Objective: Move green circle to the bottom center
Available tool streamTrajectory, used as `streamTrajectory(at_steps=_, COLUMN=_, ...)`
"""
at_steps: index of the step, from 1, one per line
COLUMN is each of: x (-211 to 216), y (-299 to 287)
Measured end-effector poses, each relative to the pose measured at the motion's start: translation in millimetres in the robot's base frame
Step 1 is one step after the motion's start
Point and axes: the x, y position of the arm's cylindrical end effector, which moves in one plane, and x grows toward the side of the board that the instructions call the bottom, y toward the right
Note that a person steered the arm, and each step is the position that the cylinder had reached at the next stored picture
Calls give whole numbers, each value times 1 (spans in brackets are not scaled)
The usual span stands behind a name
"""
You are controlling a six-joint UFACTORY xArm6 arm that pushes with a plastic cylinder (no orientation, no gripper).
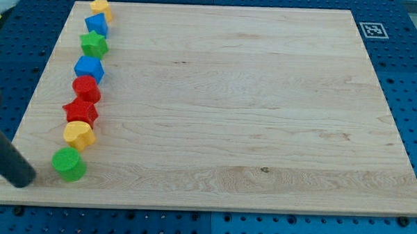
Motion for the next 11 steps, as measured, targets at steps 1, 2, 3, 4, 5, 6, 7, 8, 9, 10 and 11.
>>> streamTrajectory(at_steps=1, x=0, y=0)
streamTrajectory(at_steps=2, x=-18, y=22)
streamTrajectory(at_steps=3, x=-20, y=59)
streamTrajectory(at_steps=4, x=-20, y=77)
streamTrajectory(at_steps=5, x=-20, y=90)
streamTrajectory(at_steps=6, x=-20, y=110)
streamTrajectory(at_steps=7, x=-20, y=142)
streamTrajectory(at_steps=8, x=-16, y=168)
streamTrajectory(at_steps=9, x=-8, y=169)
streamTrajectory(at_steps=10, x=0, y=174)
streamTrajectory(at_steps=11, x=4, y=171)
